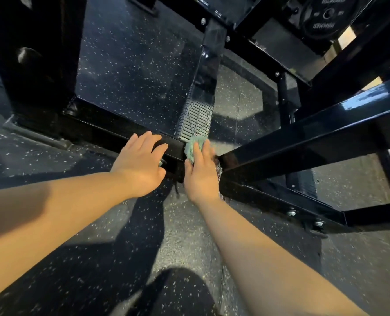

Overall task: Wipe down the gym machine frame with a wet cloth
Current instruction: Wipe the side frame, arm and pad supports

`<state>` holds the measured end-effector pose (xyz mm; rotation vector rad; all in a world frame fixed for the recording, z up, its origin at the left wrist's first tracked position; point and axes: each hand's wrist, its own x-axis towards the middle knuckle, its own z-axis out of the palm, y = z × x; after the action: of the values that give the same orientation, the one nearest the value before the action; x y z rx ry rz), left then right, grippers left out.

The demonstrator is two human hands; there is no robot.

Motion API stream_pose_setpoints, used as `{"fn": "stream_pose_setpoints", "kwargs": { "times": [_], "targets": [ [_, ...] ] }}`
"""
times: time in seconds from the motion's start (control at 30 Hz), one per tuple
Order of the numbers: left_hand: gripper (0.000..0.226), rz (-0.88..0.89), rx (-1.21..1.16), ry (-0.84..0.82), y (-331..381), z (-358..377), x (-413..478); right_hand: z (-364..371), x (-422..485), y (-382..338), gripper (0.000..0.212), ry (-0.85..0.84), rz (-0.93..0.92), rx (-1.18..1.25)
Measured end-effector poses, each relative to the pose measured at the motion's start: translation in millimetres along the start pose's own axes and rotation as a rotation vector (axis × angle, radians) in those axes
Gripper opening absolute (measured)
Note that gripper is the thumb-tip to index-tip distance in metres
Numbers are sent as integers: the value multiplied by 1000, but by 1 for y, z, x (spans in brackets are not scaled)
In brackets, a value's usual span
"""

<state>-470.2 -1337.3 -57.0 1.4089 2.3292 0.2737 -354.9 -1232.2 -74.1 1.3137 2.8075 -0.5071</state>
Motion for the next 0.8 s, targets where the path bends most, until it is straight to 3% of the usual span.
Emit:
{"fn": "stream_pose_setpoints", "kwargs": {
  "times": [0.17, 0.23, 0.37, 0.43, 0.57, 0.63, 0.7, 0.8],
  "targets": [
    [55, 8, -64, -2, -4, -1, 1, -10, 57, -1, 48, -80, 137, 112],
    [54, 7, -143, -9, -8, -1, 0, -9, 41, -3, 43, -7, 86, 108],
    [50, -48, -432, 145, -13, -8, -3, -19, -21, -6, 40, 43, 72, 392],
    [47, -130, -584, 285, -13, -13, -5, -32, -39, -21, 34, -11, 159, 609],
    [44, -201, -682, 510, -23, -18, -2, -57, -15, -67, 19, -76, 378, 1378],
    [43, -224, -707, 549, -27, -19, 0, -61, 3, -77, 18, -42, 452, 1519],
    [44, -241, -653, 507, -30, -18, -1, -55, 15, -73, 27, 28, 379, 1316],
    [45, -214, -548, 375, -30, -11, -3, -33, 19, -43, 44, 129, 141, 654]
  ]
}}
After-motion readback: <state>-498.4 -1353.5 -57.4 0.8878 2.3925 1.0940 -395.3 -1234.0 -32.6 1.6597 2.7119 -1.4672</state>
